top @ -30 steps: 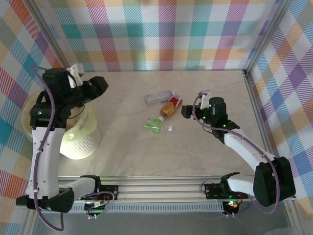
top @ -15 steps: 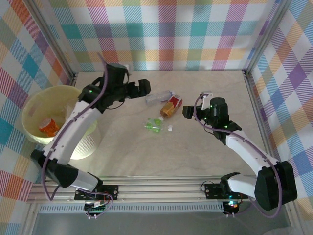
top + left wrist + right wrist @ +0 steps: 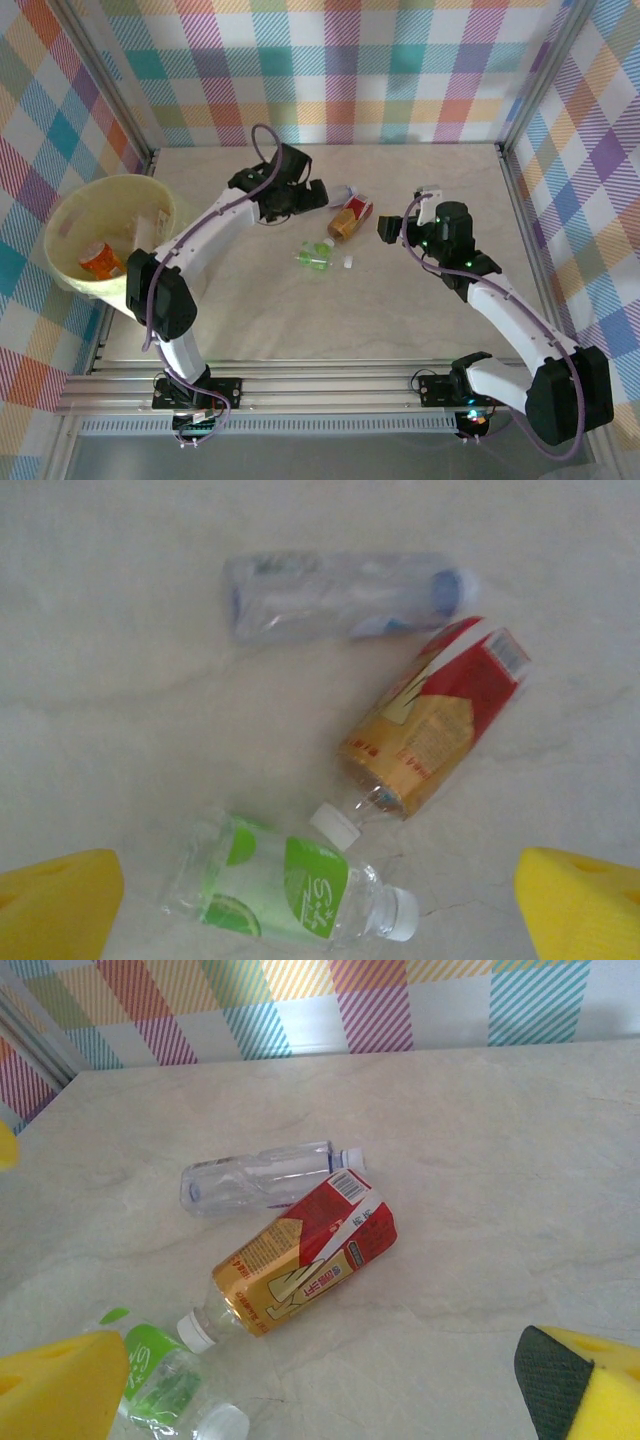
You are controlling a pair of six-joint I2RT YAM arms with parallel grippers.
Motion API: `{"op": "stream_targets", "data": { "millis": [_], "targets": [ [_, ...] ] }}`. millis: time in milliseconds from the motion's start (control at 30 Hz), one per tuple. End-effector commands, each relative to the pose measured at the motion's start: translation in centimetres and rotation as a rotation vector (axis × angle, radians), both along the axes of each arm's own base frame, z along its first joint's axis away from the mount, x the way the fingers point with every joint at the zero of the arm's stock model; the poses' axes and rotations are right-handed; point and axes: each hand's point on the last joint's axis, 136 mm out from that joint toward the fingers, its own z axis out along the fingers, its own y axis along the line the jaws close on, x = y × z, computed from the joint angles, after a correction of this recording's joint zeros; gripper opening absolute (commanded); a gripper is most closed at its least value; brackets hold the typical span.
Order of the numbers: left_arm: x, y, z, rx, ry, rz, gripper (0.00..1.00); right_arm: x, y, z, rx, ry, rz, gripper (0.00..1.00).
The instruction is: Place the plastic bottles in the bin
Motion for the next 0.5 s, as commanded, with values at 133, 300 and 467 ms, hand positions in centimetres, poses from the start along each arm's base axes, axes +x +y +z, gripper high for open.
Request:
{"op": "stream_targets", "data": {
  "millis": [133,300,467],
  "targets": [
    [-2.9,-0.5,-5.2,-0.114,0.214,0.451,1.00,-0.1,0.1,-0.2,0.001,0.002,-0.001,1.00],
    [-4.4,-2.7,-10.0,-0.205,0.393,0.569,1.00,-0.2,0.0,-0.3,-0.006,0.011,-0.005,1.00],
    [-4.1,-2.8,-12.5,-0.218,0.406,0.649,1.00,-0.5,-0.3,-0.5,-0.013,0.013,-0.015,1.00]
  ]
}}
